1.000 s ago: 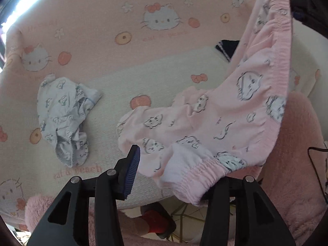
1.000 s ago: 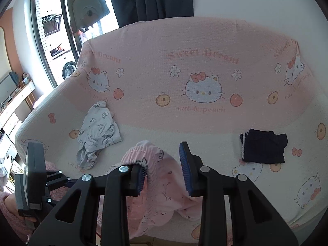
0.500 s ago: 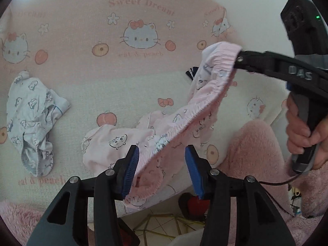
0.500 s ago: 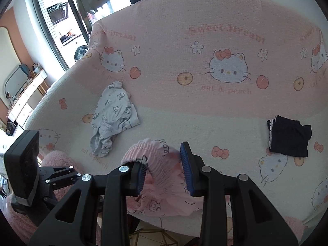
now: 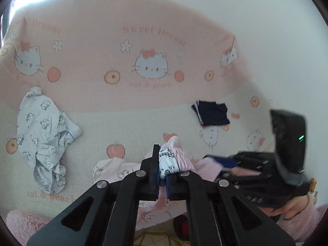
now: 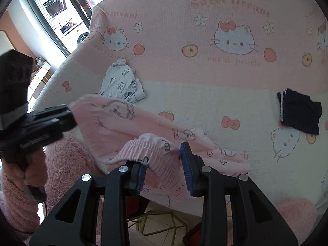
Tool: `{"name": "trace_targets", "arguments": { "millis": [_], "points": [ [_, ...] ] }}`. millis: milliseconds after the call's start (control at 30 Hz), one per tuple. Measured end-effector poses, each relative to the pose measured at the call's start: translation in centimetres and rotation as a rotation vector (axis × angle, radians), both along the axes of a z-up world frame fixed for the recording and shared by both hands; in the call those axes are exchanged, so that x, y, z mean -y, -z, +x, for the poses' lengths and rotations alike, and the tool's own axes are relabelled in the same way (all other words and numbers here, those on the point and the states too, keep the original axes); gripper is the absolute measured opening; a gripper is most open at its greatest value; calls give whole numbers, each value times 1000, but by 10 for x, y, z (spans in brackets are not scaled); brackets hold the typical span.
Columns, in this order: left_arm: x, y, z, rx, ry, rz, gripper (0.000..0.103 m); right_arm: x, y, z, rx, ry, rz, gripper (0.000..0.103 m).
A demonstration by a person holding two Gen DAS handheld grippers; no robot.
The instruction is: Fold clothes
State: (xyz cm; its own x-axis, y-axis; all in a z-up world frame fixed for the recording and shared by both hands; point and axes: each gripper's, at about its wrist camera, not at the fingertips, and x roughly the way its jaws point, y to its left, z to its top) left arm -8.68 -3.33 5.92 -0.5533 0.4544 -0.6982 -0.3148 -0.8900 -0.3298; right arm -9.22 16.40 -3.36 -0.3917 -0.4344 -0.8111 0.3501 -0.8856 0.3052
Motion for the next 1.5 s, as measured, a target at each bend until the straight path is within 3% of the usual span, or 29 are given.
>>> {"name": "trace_targets", "arguments": {
  "millis": [100,200,300,433,500,600,667,767,933,1033,1100,1233,1333,1400,1500],
  "points": [
    [9,-28,10,-47,-47,17,4,28,9,6,1,-71,-31,34],
    [21,-51,19,-97,-97,32,4,53,29,10,-6,-120,34,35],
    [38,-67,27,-139,-159,54,4,56,63,11,56,-97,108,35],
    [52,-77,31,-183,-220,24,4,55,101,15,126,-70,182,35],
    [60,-80,33,-197,-250,6,4,46,105,19,105,-53,226,35],
    [79,-71,31,-189,-326,-69,4,9,75,15,18,34,248,34],
    [92,-54,23,-124,-364,-123,4,-25,35,8,-78,143,265,34],
    [93,-40,17,-70,-340,-156,4,-69,-48,0,-246,267,163,34],
    [66,-90,36,-288,-314,-233,5,-67,-175,23,-580,278,115,34],
    [71,-117,37,-346,-319,-195,8,-70,-219,41,-639,286,10,35],
    [73,-123,31,-350,-314,-192,8,-74,-225,38,-624,288,-5,38],
    [68,-98,-7,-248,-261,-208,8,-61,-192,21,-514,272,39,38],
    [62,-95,-31,-240,-257,-233,6,-71,-170,10,-432,278,-37,37],
    [59,-110,-33,-288,-272,-232,6,-82,-169,6,-427,321,-72,37],
    [57,-147,-17,-433,-269,-199,6,-98,-190,12,-515,358,-182,38]
  ]
}}
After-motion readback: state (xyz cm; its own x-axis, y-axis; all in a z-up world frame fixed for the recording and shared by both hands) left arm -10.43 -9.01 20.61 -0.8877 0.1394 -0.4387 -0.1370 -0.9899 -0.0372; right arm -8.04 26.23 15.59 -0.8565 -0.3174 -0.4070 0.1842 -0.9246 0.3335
